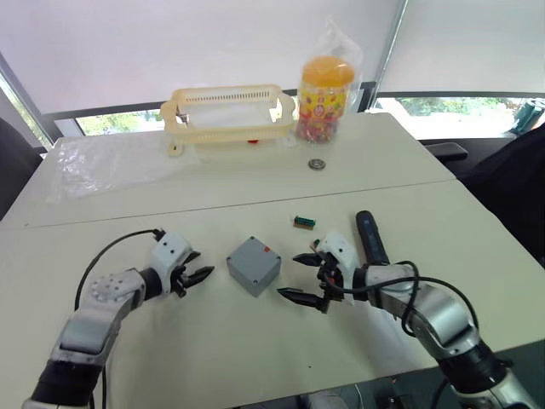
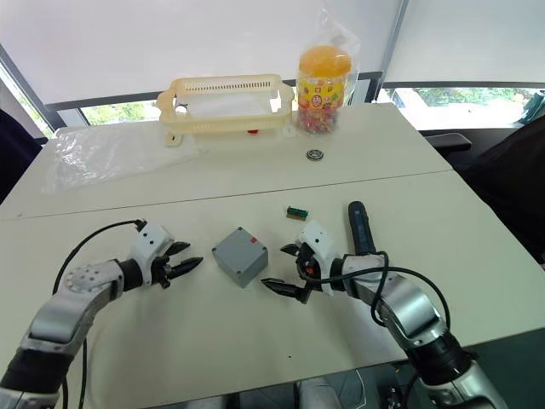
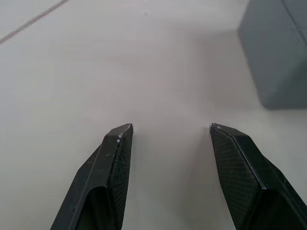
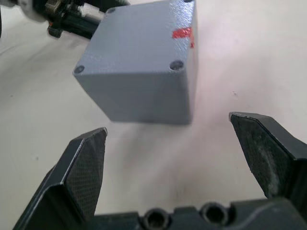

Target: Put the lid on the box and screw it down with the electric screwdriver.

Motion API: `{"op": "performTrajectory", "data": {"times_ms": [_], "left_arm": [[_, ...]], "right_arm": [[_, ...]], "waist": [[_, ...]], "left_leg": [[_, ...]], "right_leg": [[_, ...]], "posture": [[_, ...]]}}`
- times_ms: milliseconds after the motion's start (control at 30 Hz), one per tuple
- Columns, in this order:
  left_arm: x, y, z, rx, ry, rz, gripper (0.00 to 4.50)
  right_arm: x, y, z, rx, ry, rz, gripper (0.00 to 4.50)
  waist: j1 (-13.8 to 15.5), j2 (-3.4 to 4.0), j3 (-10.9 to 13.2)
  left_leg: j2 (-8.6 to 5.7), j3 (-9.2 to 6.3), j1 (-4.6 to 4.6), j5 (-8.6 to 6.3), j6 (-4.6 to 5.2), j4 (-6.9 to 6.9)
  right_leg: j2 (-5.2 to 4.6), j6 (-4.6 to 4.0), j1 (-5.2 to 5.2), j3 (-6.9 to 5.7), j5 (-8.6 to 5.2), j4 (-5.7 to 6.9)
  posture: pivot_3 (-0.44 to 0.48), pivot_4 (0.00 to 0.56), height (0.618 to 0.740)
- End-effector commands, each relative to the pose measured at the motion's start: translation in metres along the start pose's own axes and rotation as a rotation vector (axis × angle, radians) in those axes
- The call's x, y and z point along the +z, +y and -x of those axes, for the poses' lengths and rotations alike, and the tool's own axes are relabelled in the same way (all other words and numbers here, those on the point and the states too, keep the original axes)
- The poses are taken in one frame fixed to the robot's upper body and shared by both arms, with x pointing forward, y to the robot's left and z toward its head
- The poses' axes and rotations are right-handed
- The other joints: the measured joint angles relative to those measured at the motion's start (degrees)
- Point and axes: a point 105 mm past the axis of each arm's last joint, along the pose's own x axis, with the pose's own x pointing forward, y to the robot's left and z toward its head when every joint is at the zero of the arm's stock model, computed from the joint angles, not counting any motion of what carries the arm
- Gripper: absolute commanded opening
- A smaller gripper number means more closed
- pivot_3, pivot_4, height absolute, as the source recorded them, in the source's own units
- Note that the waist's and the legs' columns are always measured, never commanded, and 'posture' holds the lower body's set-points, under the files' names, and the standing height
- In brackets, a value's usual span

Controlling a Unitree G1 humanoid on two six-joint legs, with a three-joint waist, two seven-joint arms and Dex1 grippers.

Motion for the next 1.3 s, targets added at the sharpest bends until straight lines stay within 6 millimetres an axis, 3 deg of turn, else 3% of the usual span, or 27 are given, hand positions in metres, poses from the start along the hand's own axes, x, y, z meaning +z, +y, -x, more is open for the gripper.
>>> {"op": "performTrajectory", "data": {"times_ms": [33, 300, 433, 667, 933, 1300], "left_arm": [[0.008, -0.006, 0.003, -0.003, -0.027, -0.005, 2.57], [0.01, -0.027, -0.011, -0.094, -0.032, -0.06, 2.57], [0.007, -0.026, -0.015, -0.125, -0.012, -0.104, 2.57], [0.014, -0.025, -0.025, -0.152, -0.032, -0.135, 2.57], [0.02, -0.035, -0.029, -0.229, -0.045, -0.145, 2.57], [0.019, -0.034, -0.031, -0.222, -0.042, -0.156, 2.57]], "right_arm": [[0.007, -0.002, -0.007, 0.025, -0.032, 0.053, 4.46], [-0.001, -0.008, -0.025, 0.045, -0.01, 0.089, 4.46], [0.001, -0.005, -0.031, 0.063, -0.038, 0.073, 4.46], [0.007, 0.011, -0.029, 0.108, -0.075, 0.056, 4.46], [-0.001, 0.028, -0.024, 0.135, -0.035, 0.036, 4.46], [-0.002, 0.035, -0.022, 0.131, -0.025, 0.007, 4.46]], "waist": [[0.06, -0.01, -0.01], [0.06, -0.01, -0.01], [-0.01, 0.0, -0.02], [0.26, 0.0, -0.02], [0.14, 0.0, -0.02], [0.11, 0.0, -0.02]], "left_leg": [[0.0, 0.01, 0.0, 0.0, 0.0, 0.01], [0.0, -0.01, 0.01, 0.0, 0.0, 0.01], [-0.01, 0.0, 0.03, 0.0, -0.01, 0.01], [-0.01, -0.01, 0.03, 0.0, 0.0, 0.01], [-0.02, -0.02, 0.03, 0.0, 0.0, 0.03], [-0.02, -0.02, 0.03, 0.0, -0.01, 0.03]], "right_leg": [[-0.01, 0.0, 0.0, 0.01, 0.0, 0.0], [0.01, 0.0, 0.01, 0.0, 0.0, 0.02], [0.01, -0.01, 0.01, 0.0, 0.01, 0.04], [0.01, -0.01, 0.02, -0.01, 0.01, 0.04], [0.01, -0.01, 0.04, 0.0, 0.0, 0.05], [0.01, -0.01, 0.04, 0.0, 0.0, 0.04]], "posture": [[0.0, 0.15, 0.74], [0.0, 0.15, 0.74], [0.0, 0.15, 0.74], [0.0, 0.15, 0.74], [0.0, 0.15, 0.74], [0.0, 0.15, 0.74]]}}
